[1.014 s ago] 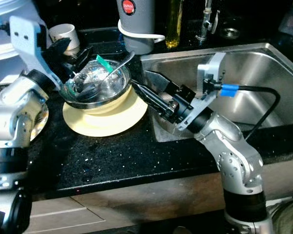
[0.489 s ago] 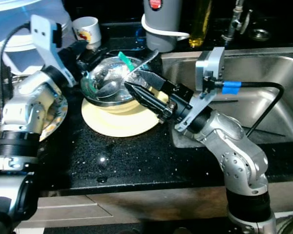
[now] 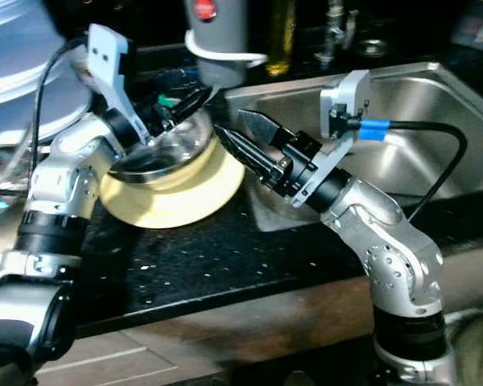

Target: Kitchen organization

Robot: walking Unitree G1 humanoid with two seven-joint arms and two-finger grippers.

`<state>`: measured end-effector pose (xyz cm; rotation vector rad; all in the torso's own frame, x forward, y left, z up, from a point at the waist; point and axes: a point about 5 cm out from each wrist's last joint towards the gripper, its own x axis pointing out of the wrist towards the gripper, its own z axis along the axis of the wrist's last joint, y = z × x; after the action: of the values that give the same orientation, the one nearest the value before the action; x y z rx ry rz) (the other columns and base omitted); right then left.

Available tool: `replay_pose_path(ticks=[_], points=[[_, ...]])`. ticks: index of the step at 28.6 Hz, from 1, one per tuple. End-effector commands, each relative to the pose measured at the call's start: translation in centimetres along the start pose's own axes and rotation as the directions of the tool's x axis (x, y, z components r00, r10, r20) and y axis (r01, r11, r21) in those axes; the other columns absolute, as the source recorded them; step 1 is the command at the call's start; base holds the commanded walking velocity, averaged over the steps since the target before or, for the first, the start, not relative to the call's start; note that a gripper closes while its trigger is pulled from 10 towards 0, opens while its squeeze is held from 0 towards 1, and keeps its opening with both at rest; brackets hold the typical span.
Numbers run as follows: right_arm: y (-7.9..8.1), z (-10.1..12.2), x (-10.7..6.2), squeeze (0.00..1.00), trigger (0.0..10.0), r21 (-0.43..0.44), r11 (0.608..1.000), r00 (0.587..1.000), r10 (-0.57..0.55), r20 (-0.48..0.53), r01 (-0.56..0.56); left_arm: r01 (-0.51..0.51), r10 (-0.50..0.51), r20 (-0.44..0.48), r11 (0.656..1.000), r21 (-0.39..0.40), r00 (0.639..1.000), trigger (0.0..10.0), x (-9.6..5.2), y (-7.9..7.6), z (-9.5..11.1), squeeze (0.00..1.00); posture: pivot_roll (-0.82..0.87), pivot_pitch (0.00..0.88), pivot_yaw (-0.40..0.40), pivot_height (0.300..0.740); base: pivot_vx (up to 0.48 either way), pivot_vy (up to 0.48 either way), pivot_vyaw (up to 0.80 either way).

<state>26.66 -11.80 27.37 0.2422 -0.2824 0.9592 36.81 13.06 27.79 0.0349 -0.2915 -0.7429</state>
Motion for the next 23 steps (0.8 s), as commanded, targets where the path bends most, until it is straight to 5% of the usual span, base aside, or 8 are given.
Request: replay_pose_path(ticks=[1,9,23], points=[[-0.1,0.0,-0.1,0.0,10.0,0.011,1.0,1.0,-0.013,-0.005,0.013,0.028,-0.027,-0.022,1.0,0.004,0.999,10.0,0.1,-0.2,0.0,0.0,-0.06,0.091,0.024,0.74,0.0,0.0,0.0],[-0.4,0.0,-0.2,0.0,10.0,0.004,0.999,0.999,-0.033,-0.021,0.033,-0.075,0.073,-0.133,0.997,-0.014,0.988,10.0,0.1,2.2,-0.5,0.0,-0.06,0.092,0.028,0.74,0.0,0.0,0.0],[-0.5,0.3,-0.2,0.0,10.0,-0.005,0.999,0.998,-0.054,-0.03,0.054,-0.078,0.074,-0.223,0.997,-0.012,0.972,10.0,0.6,3.7,0.5,0.0,-0.07,0.089,0.03,0.74,0.0,0.0,0.0]])
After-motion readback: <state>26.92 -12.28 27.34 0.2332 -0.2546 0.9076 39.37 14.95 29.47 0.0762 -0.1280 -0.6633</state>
